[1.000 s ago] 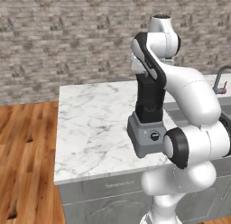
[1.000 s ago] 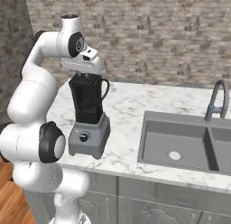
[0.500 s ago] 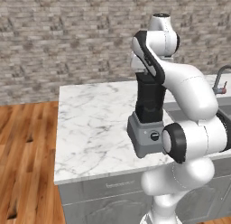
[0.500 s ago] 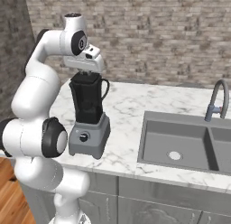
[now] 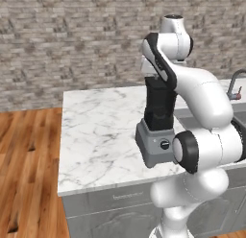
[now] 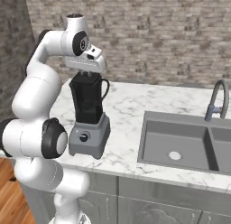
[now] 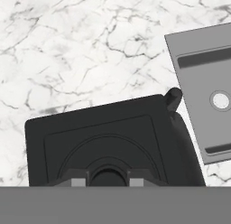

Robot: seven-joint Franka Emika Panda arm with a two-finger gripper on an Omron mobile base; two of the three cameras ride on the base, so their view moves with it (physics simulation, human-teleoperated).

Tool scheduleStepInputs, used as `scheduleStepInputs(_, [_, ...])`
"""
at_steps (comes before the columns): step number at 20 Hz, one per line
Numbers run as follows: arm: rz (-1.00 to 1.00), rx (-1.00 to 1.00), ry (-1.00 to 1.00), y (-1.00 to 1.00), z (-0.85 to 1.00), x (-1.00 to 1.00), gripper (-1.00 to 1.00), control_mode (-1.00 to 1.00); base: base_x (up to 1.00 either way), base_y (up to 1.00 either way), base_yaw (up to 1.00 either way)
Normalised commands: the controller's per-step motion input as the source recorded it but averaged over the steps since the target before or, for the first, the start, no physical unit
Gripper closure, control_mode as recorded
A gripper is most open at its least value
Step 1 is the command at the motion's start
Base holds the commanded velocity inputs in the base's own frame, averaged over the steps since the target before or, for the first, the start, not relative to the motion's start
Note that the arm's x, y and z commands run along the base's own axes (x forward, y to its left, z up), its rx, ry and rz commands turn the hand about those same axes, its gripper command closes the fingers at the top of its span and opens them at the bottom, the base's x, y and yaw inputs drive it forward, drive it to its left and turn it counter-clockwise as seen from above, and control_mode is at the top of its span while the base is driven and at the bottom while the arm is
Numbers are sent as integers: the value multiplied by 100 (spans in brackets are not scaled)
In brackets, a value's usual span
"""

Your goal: Open the blender lid, put the kiwi in the blender, close the lid, and start the blender.

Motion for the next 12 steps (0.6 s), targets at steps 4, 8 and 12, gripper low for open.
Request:
scheduleStepInputs(4, [0, 0, -5, -10, 3, 31, 100, -100, 0, 0, 0])
scheduleStepInputs(8, [0, 0, -3, -2, 0, 6, 100, -100, 0, 0, 0])
scheduleStepInputs(12, [0, 0, -12, -6, -15, 2, 100, -100, 0, 0, 0])
